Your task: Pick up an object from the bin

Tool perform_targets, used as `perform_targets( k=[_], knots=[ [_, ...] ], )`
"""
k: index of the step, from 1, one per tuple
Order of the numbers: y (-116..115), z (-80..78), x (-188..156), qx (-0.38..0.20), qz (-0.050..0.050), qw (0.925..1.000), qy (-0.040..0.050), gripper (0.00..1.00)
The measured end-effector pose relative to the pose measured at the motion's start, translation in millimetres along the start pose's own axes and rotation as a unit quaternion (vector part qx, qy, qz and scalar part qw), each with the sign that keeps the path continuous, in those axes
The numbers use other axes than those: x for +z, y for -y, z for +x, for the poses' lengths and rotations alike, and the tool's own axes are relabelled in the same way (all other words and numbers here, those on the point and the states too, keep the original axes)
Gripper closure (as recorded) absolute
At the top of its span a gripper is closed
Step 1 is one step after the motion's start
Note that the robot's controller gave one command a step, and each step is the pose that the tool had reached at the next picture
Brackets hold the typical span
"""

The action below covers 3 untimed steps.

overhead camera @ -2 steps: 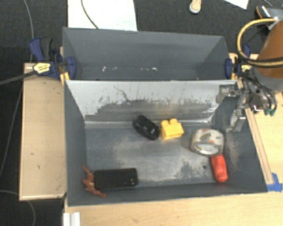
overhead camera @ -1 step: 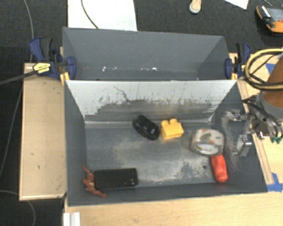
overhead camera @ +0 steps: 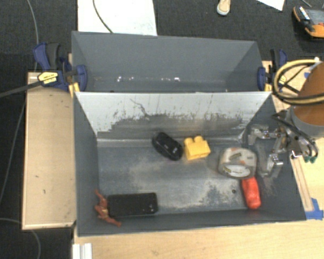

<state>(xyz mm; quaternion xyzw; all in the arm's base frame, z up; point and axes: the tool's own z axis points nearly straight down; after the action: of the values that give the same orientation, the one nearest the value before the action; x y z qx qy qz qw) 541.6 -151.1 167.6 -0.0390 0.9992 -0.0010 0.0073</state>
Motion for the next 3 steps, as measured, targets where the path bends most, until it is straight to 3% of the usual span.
perform_targets(
  k=[1,2,3],
  knots=[
    [-25,23.0,20,-0.145,-0.001,0.9894,-0.0015,0.00],
    [-1,-11.3,45,-0.136,0.001,0.9906,0.0019,0.00],
    [-17,19.9,7,-0.148,0.000,0.9890,0.0013,0.00]
  ],
)
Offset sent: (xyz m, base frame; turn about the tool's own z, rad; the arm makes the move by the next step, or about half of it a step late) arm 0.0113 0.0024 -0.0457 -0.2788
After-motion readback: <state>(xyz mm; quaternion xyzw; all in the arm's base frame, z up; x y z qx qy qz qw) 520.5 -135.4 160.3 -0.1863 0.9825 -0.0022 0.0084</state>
